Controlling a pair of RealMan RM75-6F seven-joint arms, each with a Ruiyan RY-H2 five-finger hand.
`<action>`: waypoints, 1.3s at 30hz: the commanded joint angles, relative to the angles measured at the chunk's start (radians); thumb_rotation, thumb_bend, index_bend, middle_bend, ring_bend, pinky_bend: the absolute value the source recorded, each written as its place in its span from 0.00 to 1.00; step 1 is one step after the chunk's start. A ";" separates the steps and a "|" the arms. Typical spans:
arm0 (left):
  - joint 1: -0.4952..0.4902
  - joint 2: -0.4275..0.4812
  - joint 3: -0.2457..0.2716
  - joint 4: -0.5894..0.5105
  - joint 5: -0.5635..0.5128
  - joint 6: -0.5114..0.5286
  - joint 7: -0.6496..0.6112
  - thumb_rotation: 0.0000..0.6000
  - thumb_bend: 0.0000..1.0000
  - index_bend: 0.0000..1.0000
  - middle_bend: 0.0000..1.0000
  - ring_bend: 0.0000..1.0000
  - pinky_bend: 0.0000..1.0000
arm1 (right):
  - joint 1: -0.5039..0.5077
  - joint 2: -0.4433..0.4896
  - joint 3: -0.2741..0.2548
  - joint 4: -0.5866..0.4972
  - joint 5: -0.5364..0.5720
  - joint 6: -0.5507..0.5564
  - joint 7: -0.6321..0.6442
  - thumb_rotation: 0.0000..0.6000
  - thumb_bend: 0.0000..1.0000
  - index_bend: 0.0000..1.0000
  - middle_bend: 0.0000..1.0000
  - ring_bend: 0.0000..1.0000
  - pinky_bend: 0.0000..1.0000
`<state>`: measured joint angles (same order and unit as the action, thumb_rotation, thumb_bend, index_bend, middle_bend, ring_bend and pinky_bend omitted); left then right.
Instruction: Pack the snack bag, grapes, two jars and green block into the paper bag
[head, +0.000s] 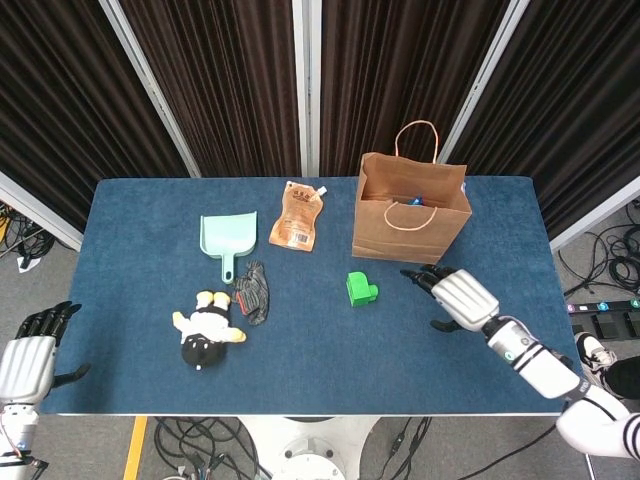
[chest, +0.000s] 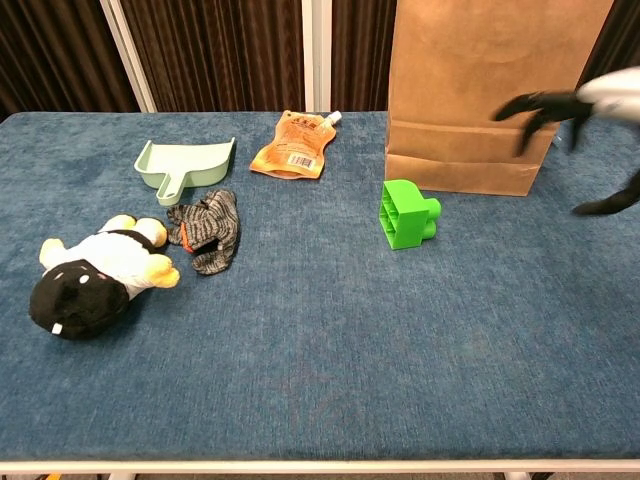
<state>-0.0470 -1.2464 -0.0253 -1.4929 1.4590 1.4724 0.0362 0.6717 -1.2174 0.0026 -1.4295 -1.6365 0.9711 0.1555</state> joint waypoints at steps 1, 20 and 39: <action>0.000 -0.002 -0.001 0.004 -0.002 -0.001 -0.004 1.00 0.03 0.20 0.24 0.18 0.18 | 0.078 -0.130 0.067 0.023 0.107 -0.117 -0.136 1.00 0.00 0.00 0.11 0.01 0.23; 0.012 -0.007 0.001 0.037 -0.013 0.000 -0.044 1.00 0.03 0.20 0.24 0.18 0.18 | 0.243 -0.482 0.171 0.341 0.363 -0.307 -0.395 1.00 0.13 0.06 0.27 0.13 0.35; -0.002 -0.008 -0.005 0.033 -0.001 -0.008 -0.034 1.00 0.03 0.20 0.24 0.18 0.18 | 0.079 -0.002 0.152 -0.202 -0.011 0.212 -0.158 1.00 0.19 0.39 0.45 0.34 0.58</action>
<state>-0.0481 -1.2541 -0.0300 -1.4590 1.4574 1.4648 0.0019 0.8048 -1.3479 0.1433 -1.5142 -1.5460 1.0484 -0.0824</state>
